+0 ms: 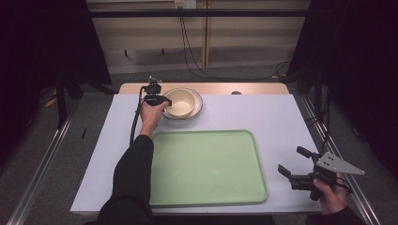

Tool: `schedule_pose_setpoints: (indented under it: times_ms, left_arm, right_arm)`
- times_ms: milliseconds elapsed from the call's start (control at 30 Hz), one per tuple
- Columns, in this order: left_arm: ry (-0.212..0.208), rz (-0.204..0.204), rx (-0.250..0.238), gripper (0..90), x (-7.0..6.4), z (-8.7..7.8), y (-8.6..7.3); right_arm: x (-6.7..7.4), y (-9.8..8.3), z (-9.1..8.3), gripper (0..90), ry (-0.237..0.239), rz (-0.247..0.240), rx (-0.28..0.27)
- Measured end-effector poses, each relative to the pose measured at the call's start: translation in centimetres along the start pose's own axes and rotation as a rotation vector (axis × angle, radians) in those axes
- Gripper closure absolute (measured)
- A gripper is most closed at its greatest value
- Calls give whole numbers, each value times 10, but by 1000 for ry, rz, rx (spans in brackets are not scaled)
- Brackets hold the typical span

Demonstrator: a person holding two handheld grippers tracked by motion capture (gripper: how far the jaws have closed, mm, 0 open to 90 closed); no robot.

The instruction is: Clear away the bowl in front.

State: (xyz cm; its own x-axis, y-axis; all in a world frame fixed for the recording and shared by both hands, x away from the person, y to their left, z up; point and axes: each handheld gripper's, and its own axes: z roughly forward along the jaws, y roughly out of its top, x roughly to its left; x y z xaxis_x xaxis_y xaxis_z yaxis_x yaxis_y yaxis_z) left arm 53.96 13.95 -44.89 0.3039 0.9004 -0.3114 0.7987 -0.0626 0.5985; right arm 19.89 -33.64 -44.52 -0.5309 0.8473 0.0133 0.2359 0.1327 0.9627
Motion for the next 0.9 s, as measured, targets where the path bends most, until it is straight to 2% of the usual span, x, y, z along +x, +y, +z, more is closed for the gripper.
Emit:
schedule_pose_setpoints:
  times_ms: [33, 67, 167, 333, 500, 567, 733, 900]
  left_arm:
    - [14, -4, 0, 838, 1, -1, 0]
    - [15, -25, -2, 838, 2, -1, 0]
    - [20, -16, -10, 837, 3, -2, 0]
    - [2, -35, -32, 836, 5, -5, 0]
    - [1, -25, -39, 835, 6, -11, 3]
    - [-5, -40, -55, 835, 6, -14, 4]
    - [-9, -35, -67, 835, 5, -18, 5]
    - [-23, -9, -74, 834, 1, -26, 7]
  right_arm:
    - [0, 0, 0, 16, -2, 0, 1]
    - [0, 0, 0, 15, 1, -4, 0]
    - [-1, 0, 0, 16, -1, -5, 1]
    - [0, 0, 0, 15, -2, -7, 0]
    - [0, 0, 0, 15, 1, -8, -3]
    - [0, 0, 0, 15, -3, -11, -2]
    - [0, 0, -1, 15, -2, -6, -4]
    - [0, 0, -1, 15, -6, -6, -3]
